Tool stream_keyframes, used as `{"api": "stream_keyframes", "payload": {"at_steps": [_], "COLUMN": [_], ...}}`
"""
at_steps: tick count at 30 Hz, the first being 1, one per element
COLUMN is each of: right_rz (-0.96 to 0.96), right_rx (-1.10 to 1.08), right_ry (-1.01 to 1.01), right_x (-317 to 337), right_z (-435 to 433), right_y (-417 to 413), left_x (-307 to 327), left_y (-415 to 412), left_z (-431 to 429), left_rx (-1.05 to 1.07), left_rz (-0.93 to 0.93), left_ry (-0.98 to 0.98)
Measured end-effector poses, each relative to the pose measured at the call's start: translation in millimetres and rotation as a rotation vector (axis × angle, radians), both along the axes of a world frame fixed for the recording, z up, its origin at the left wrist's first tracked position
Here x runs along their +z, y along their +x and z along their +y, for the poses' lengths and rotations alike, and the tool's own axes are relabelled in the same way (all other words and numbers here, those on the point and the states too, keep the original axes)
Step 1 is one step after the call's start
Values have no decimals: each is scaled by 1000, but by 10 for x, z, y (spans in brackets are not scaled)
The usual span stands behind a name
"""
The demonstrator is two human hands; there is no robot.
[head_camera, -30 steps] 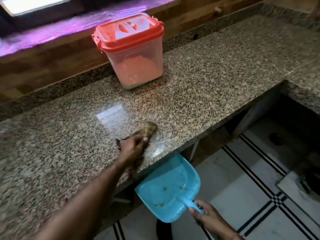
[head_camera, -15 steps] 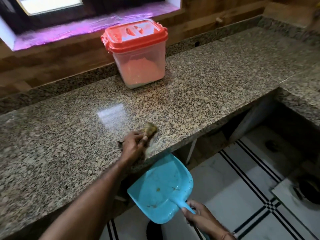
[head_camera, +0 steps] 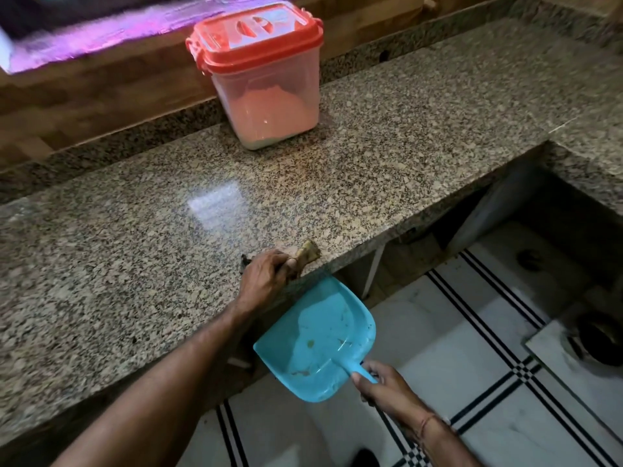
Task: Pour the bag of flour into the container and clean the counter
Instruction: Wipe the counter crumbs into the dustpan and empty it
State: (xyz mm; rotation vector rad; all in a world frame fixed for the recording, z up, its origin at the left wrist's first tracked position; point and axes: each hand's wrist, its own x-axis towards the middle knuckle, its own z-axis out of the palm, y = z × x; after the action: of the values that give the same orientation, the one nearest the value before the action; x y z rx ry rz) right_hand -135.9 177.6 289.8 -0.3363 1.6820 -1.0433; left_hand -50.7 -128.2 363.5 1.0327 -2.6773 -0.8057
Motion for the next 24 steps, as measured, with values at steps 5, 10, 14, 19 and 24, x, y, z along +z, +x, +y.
{"api": "stream_keyframes", "payload": {"at_steps": [5,10,14,19,24], "right_rz": [-17,-11,-18,-18,6], "right_rx": [-37,-17,-11,-12,-33], "right_ry": [6,21,26,51,45], "right_x": [-57,-5,118,217,325], "right_z": [74,-63,-198,-332,-426], "right_y": [179,213,226,203,213], "left_x": [78,65,73,162,166], "left_y": [15,-94,-109,-140,-86], "left_z": [-40,104,143,135,194], "left_rx": [125,89,104,130,216], "left_rz": [34,-24,-21,-9,90], "left_ry": [70,-68,-45,75,210]}}
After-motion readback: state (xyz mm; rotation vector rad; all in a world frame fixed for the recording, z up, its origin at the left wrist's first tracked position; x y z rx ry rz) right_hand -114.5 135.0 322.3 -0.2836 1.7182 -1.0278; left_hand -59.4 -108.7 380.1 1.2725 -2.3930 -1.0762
